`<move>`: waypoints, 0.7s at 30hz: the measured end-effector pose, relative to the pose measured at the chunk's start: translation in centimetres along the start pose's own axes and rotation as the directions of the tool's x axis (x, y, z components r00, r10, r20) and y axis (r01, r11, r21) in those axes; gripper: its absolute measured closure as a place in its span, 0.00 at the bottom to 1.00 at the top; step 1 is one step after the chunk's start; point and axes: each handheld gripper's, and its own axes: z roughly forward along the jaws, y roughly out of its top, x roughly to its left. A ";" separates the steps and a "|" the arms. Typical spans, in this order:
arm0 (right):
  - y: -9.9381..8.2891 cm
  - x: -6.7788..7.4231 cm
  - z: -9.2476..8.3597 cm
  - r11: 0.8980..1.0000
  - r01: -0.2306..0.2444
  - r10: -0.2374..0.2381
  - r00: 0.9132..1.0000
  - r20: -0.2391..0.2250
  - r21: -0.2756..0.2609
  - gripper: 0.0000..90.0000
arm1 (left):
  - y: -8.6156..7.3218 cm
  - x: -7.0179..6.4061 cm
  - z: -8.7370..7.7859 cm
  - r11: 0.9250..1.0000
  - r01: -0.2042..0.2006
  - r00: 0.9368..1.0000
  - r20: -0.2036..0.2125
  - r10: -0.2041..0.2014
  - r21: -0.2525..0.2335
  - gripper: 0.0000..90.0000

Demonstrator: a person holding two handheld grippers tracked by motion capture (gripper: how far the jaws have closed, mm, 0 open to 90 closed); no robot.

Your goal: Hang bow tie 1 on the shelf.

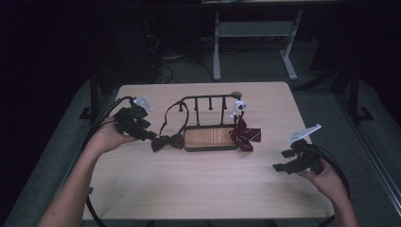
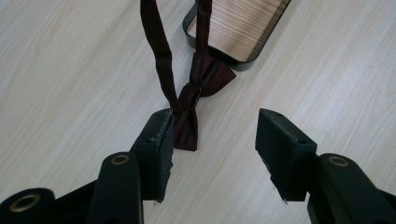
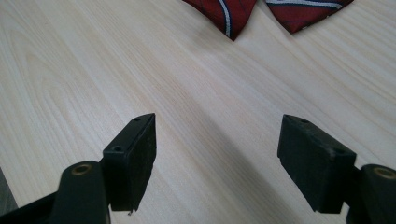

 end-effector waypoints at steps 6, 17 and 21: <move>0.0 0.0 0.0 1.000 -0.002 0.002 1.000 0.002 0.002 0.31 | -1.0 -0.3 0.5 1.000 -0.002 1.000 0.006 0.002 0.000 0.51; 0.0 0.1 0.1 1.000 0.002 -0.002 1.000 0.003 0.004 0.31 | -1.7 -1.3 0.6 1.000 -0.012 1.000 -0.002 0.012 -0.018 0.50; 0.0 0.1 0.1 1.000 -0.004 0.004 1.000 0.003 0.005 0.31 | -2.0 -1.7 0.6 1.000 -0.022 1.000 -0.003 0.022 -0.017 0.49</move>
